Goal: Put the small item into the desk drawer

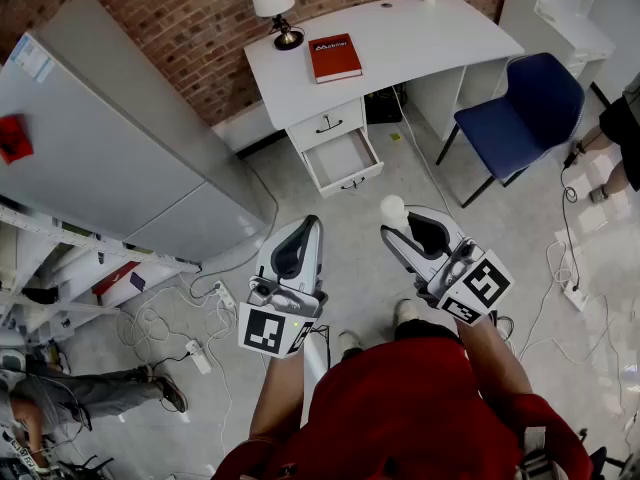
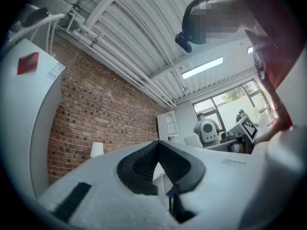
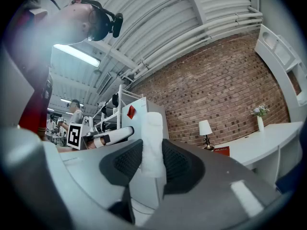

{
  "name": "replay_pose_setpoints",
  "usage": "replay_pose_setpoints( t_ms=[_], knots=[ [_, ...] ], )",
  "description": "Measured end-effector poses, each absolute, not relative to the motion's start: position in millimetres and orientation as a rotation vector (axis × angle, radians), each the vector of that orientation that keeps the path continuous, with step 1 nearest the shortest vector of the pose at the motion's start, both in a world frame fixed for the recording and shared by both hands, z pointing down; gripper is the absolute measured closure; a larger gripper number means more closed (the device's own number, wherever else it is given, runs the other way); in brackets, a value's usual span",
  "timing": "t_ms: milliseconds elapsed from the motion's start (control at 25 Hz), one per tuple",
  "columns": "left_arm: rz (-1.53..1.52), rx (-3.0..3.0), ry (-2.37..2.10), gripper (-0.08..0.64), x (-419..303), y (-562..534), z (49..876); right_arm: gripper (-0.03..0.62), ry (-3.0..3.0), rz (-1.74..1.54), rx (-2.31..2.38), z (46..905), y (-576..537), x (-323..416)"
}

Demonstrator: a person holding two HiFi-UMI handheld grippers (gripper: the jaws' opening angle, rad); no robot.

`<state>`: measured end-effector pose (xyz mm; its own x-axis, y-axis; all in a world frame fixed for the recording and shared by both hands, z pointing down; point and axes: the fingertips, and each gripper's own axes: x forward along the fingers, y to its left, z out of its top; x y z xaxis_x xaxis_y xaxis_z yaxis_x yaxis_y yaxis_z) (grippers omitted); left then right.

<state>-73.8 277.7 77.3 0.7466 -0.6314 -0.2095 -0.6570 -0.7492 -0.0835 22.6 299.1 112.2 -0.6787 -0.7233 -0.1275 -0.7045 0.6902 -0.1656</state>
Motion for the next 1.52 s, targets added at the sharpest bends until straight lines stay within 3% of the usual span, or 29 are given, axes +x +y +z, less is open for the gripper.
replay_pose_setpoints(
  t_ms=[760,1520],
  knots=[
    [0.100,-2.703,1.218,0.554,32,212,112,0.455,2.746,-0.209,-1.039,146,239,147],
    [0.047,-2.728,1.291,0.554,-23,58,186,0.455,2.967,-0.242,-1.077,216,79,77]
  ],
)
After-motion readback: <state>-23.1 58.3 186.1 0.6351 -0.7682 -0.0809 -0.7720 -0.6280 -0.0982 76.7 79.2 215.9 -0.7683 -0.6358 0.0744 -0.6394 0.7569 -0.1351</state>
